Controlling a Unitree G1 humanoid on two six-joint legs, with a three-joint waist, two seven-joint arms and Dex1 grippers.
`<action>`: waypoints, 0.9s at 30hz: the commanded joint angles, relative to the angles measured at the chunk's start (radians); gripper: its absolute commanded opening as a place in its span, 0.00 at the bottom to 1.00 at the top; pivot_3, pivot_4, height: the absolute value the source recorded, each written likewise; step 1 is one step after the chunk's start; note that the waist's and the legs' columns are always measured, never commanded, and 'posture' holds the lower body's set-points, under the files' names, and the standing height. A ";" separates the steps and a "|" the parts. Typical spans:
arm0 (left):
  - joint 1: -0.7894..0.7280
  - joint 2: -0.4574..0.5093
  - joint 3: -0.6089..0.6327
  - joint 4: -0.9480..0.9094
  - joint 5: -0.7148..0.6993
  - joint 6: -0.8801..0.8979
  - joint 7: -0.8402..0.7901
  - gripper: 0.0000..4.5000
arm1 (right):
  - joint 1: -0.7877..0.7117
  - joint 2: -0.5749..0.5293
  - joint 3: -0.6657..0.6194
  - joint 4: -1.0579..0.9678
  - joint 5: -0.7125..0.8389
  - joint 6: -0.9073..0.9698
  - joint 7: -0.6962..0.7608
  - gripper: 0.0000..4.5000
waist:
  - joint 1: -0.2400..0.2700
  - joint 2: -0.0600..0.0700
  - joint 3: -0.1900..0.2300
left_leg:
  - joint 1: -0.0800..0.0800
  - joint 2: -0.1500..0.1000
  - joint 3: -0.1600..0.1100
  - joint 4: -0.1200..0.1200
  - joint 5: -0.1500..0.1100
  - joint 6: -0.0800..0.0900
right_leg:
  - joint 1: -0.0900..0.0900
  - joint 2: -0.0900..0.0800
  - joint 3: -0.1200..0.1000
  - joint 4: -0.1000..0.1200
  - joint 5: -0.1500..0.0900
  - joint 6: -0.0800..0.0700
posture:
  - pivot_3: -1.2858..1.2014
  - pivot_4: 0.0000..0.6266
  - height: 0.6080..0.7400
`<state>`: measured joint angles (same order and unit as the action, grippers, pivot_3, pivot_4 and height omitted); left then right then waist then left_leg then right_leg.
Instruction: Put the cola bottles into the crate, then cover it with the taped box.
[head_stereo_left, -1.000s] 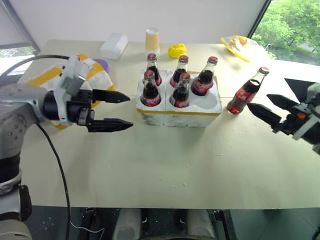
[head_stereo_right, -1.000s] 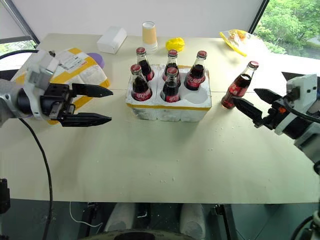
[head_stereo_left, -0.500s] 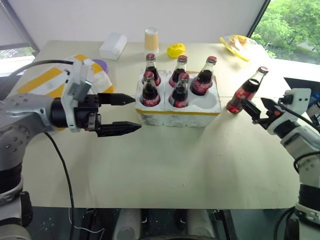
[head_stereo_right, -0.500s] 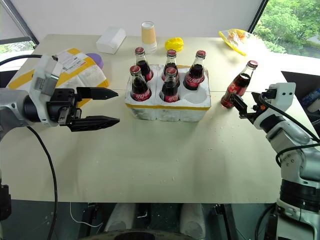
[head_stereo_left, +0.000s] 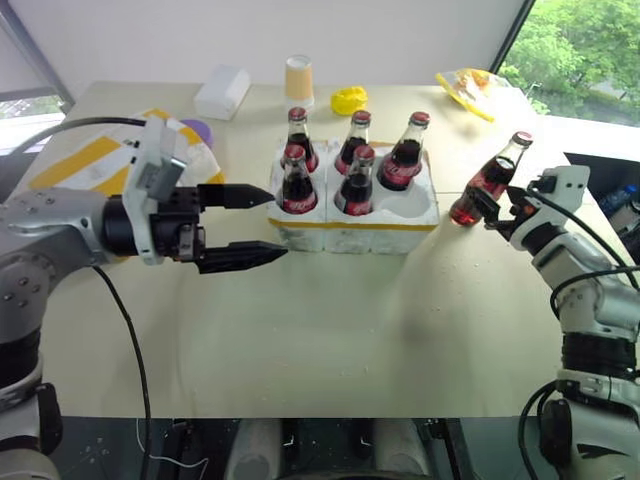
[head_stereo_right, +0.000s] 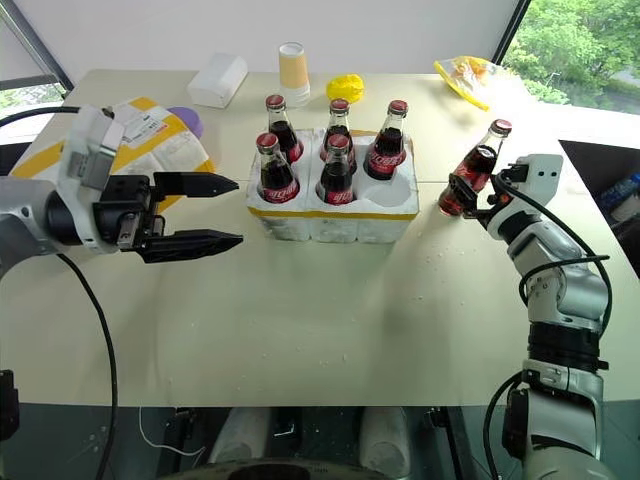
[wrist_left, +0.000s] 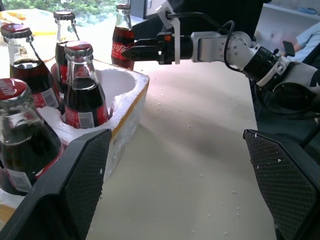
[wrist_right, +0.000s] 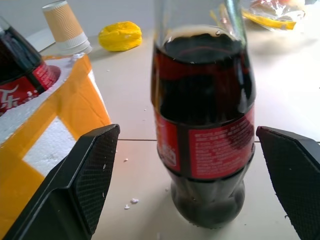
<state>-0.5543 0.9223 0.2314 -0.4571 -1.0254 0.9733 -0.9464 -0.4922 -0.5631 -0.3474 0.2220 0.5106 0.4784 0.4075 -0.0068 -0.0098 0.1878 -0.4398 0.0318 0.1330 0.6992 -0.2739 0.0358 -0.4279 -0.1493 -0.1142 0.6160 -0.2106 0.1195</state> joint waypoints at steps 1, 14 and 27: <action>-0.009 0.013 0.029 -0.039 -0.027 -0.011 0.017 0.98 | -0.051 0.009 -0.001 0.061 -0.027 -0.061 0.021 1.00 | -0.005 0.000 0.000 | 0.000 0.000 0.000 0.000 0.000 0.000 | 0.000 0.000 0.000 0.000 0.000 0.000 | 0.52 0.24 1.00; -0.048 0.006 0.005 -0.030 -0.055 -0.010 0.055 1.00 | -0.133 0.028 0.004 0.213 -0.070 -0.164 0.063 0.62 | -0.008 0.001 0.000 | 0.000 0.000 0.000 -0.001 0.000 -0.001 | 0.000 0.000 0.000 0.000 0.000 0.000 | 0.52 0.24 1.00; -0.039 0.009 0.005 -0.022 -0.052 -0.016 0.055 1.00 | -0.081 -0.080 -0.103 -0.367 0.178 0.105 0.055 0.62 | -0.005 0.012 0.007 | -0.002 0.000 0.000 -0.001 0.001 -0.001 | -0.003 0.000 0.000 0.000 0.000 0.000 | 0.52 0.24 1.00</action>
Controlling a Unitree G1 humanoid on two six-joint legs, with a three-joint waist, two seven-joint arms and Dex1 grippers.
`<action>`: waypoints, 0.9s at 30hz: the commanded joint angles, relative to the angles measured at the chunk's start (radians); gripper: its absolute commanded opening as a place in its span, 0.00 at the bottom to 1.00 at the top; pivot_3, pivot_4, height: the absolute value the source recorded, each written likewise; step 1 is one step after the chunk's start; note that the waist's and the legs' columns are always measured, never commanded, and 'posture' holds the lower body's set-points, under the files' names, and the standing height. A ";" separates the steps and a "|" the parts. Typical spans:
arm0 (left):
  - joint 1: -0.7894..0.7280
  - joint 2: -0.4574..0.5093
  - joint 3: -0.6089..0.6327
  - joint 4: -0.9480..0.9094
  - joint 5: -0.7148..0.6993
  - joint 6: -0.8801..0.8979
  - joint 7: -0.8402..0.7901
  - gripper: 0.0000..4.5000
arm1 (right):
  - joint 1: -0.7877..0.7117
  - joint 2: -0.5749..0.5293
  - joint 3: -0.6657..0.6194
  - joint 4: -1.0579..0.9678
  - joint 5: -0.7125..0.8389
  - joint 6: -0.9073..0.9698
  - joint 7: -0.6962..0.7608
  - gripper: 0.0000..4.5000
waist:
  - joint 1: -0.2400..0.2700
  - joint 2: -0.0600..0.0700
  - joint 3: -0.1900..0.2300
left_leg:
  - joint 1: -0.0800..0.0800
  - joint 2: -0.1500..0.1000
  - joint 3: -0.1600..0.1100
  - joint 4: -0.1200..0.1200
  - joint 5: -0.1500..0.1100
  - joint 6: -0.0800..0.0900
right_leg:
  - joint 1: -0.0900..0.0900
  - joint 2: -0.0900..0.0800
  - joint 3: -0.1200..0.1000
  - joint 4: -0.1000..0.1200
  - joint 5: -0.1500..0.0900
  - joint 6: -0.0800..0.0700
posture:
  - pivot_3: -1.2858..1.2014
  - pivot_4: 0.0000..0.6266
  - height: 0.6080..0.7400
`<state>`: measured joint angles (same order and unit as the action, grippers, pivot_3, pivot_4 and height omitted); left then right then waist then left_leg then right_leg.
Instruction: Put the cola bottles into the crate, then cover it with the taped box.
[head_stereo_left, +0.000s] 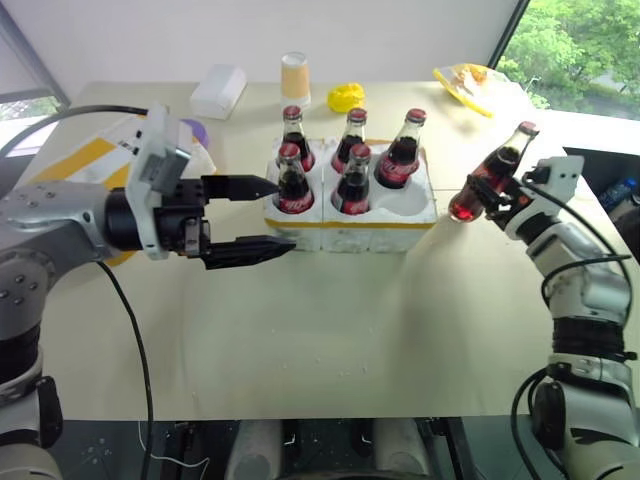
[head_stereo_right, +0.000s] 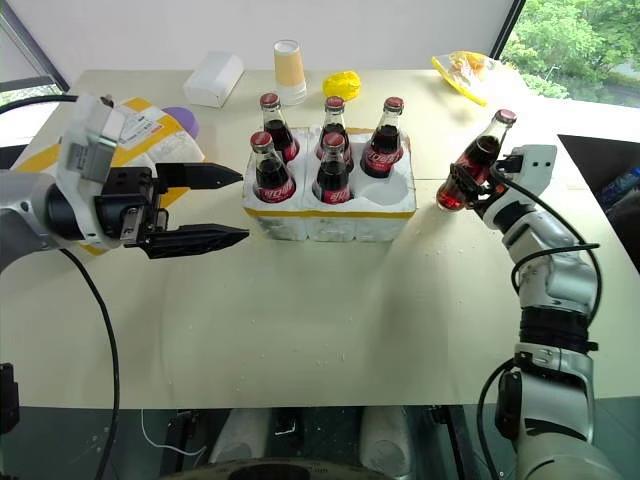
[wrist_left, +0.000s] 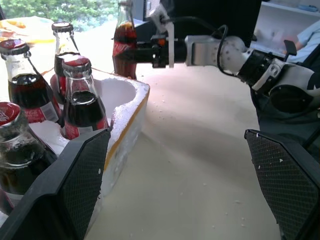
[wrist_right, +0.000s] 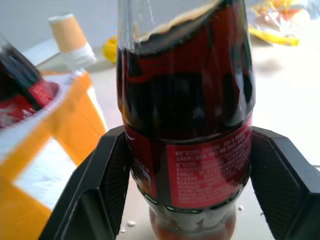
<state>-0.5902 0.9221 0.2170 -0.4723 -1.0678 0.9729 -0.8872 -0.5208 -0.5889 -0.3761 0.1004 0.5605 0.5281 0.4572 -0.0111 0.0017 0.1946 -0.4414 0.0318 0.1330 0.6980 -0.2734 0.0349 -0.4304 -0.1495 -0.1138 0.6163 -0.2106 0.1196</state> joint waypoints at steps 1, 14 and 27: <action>-0.002 0.008 0.017 -0.006 -0.007 -0.017 -0.005 1.00 | -0.064 -0.056 -0.082 -0.282 0.164 0.085 -0.005 0.62 | -0.001 0.001 0.001 | 0.000 0.000 0.000 0.000 0.000 0.000 | 0.000 0.000 0.000 0.000 0.000 0.000 | 0.52 0.24 1.00; -0.003 -0.013 -0.002 0.001 0.022 -0.048 -0.008 1.00 | -0.063 0.015 0.056 -0.406 0.237 0.200 -0.049 0.62 | 0.003 0.000 0.000 | 0.000 0.000 0.001 0.000 0.000 0.000 | 0.000 0.000 0.000 0.000 0.000 0.000 | 0.52 0.24 1.00; 0.047 0.000 0.041 -0.021 0.014 -0.051 0.009 1.00 | 0.049 0.014 0.210 -0.392 0.113 0.149 0.043 0.62 | -0.002 0.000 0.000 | 0.000 0.000 0.001 0.000 0.000 0.000 | 0.000 0.001 0.000 0.000 0.000 0.000 | 0.52 0.24 1.00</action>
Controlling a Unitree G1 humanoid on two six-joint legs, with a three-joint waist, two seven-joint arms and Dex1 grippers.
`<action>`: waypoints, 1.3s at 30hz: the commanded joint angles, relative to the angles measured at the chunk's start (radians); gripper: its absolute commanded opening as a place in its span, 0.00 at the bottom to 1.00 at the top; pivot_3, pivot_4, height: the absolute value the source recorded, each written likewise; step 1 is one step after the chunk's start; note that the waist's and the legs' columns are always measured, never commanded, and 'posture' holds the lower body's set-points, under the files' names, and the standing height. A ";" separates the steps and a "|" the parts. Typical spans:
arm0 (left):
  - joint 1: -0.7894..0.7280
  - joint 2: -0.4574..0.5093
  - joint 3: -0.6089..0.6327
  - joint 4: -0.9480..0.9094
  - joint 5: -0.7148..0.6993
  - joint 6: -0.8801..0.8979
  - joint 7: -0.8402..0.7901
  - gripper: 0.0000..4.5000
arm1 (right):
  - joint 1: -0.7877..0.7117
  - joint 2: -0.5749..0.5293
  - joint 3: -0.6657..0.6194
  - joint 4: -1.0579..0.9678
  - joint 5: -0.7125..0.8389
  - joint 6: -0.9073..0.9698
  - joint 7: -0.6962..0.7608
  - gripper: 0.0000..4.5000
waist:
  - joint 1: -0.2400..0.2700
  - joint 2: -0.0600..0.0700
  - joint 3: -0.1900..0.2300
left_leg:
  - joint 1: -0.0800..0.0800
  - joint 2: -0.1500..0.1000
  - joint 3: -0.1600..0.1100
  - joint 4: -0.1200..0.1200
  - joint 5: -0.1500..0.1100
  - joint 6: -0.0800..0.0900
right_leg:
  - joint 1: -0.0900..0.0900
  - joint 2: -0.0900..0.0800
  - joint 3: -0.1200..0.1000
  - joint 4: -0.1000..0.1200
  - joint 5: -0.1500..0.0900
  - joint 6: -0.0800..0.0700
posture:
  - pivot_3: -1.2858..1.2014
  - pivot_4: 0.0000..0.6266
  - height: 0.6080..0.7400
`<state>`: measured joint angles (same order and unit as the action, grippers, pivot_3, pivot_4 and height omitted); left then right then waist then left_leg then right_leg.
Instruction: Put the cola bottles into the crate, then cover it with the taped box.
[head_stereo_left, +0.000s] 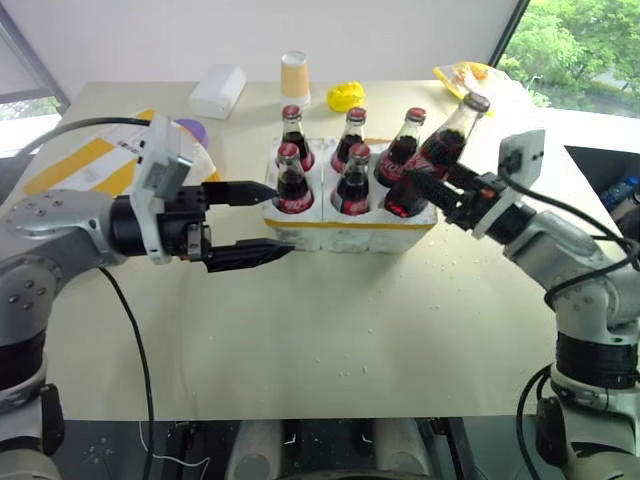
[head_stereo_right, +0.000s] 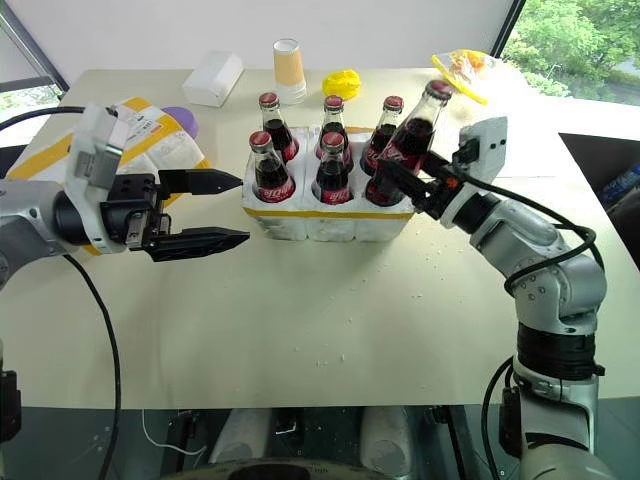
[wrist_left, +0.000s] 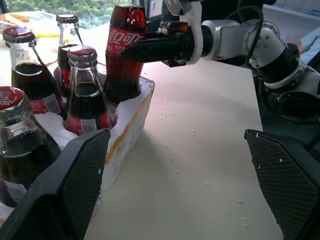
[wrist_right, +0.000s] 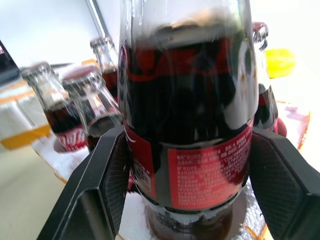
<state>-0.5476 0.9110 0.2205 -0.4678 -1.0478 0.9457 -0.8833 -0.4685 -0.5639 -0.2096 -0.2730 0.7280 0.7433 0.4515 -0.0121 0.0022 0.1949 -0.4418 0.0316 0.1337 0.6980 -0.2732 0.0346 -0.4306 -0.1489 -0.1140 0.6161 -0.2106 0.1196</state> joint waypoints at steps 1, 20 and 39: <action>0.004 0.011 0.038 -0.026 -0.006 -0.025 0.006 1.00 | -0.004 -0.008 0.055 -0.005 -0.070 -0.080 0.060 0.62 | -0.001 0.000 0.000 | 0.000 0.000 0.000 0.000 0.000 0.000 | 0.000 0.000 0.000 0.000 0.000 0.000 | 0.52 0.24 1.00; 0.138 0.081 0.049 0.008 0.301 -0.187 0.100 1.00 | -0.095 -0.116 -0.054 0.069 -0.039 -0.085 0.252 0.99 | 0.001 0.000 0.000 | 0.001 0.000 0.000 0.000 0.000 0.000 | 0.000 0.000 0.000 0.000 0.000 0.000 | 0.52 0.24 1.00; 0.929 0.112 0.506 -0.105 1.071 -0.339 0.286 1.00 | -0.157 -0.345 -0.098 0.036 0.177 0.048 0.578 0.99 | 0.002 -0.001 -0.001 | -0.001 0.002 0.001 -0.002 -0.002 0.001 | -0.004 -0.002 0.001 -0.001 0.000 -0.001 | 0.52 0.24 1.00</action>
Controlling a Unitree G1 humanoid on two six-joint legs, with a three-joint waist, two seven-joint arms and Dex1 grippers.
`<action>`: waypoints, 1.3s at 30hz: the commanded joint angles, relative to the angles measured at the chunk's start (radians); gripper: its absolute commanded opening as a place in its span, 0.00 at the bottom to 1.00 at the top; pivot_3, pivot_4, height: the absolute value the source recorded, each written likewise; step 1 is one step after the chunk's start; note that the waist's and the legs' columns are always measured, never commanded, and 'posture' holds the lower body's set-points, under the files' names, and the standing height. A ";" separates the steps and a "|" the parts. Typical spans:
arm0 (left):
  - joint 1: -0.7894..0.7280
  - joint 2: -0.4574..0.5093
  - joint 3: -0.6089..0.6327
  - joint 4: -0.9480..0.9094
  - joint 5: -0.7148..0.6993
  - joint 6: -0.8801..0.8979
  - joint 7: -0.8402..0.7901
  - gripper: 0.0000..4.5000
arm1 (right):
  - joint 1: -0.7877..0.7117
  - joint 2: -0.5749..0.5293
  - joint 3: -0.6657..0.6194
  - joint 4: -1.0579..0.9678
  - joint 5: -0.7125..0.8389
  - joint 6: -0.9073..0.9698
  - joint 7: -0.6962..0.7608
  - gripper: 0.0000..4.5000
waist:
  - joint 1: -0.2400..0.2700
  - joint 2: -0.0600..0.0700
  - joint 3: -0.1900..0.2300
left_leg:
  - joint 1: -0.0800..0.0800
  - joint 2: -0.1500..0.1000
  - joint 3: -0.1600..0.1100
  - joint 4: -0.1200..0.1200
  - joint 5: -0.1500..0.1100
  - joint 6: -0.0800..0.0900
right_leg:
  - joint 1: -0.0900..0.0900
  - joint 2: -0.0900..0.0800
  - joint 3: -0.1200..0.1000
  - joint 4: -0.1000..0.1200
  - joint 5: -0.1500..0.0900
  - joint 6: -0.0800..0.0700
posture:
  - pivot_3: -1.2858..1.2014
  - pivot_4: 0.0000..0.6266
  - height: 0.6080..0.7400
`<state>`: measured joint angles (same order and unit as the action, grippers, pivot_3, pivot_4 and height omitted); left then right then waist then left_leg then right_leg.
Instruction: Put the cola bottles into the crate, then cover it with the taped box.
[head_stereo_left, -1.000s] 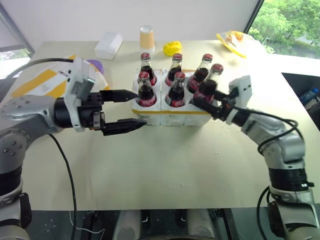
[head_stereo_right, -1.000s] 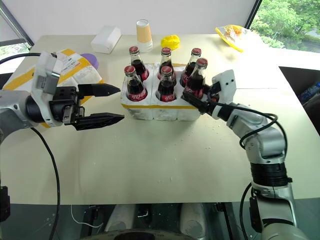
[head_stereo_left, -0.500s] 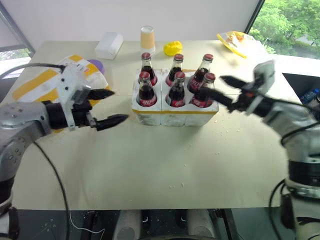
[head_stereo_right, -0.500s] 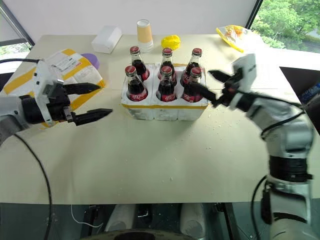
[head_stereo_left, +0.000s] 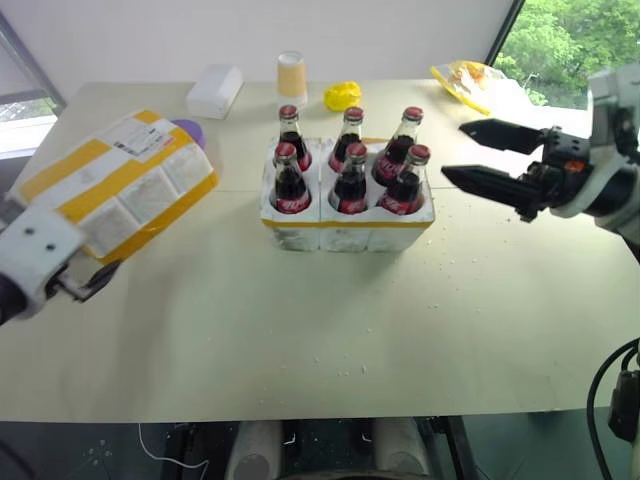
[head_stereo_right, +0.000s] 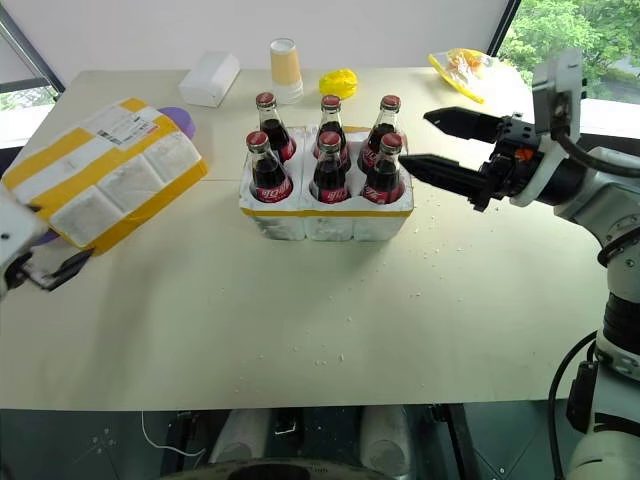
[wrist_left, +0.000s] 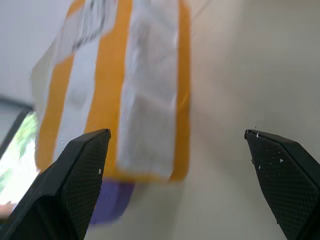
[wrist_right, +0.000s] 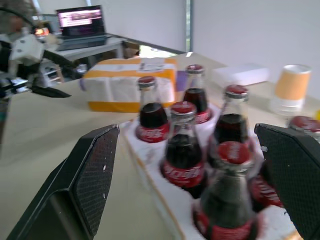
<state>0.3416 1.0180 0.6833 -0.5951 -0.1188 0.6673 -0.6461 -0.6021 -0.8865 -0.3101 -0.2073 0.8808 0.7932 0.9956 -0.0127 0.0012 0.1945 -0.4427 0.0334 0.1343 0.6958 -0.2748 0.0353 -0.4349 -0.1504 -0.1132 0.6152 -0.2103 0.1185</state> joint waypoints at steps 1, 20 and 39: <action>0.058 0.004 0.036 0.046 0.183 -0.088 0.064 1.00 | -0.028 -0.022 0.008 -0.030 0.026 -0.002 0.042 0.99 | 0.004 0.000 0.000 | 0.000 0.000 0.000 0.000 0.000 0.000 | 0.000 0.000 0.000 0.000 0.000 0.000 | 0.52 0.24 1.00; -0.361 0.018 -0.468 0.765 0.513 -0.461 0.345 1.00 | -0.039 -0.083 -0.072 -0.134 0.125 0.041 0.039 0.99 | 0.002 -0.002 -0.001 | -0.003 0.003 0.003 -0.002 -0.001 0.000 | -0.006 -0.001 0.000 0.001 0.002 -0.002 | 0.52 0.24 1.00; -0.582 0.027 -0.636 1.157 0.616 -0.729 0.595 0.12 | 0.025 -0.113 -0.126 -0.164 0.138 0.027 -0.003 1.00 | 0.002 -0.004 -0.003 | -0.002 0.003 0.003 -0.002 0.000 0.001 | -0.005 -0.003 0.000 0.002 0.002 -0.002 | 0.52 0.24 1.00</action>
<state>-0.2496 1.0325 0.0347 0.5732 0.5109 -0.0662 -0.0438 -0.5698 -0.9774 -0.4020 -0.3596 1.0078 0.8390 0.9896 -0.0108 -0.0029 0.1914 -0.4445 0.0364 0.1378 0.6940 -0.2752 0.0360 -0.4403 -0.1529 -0.1129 0.6168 -0.2080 0.1161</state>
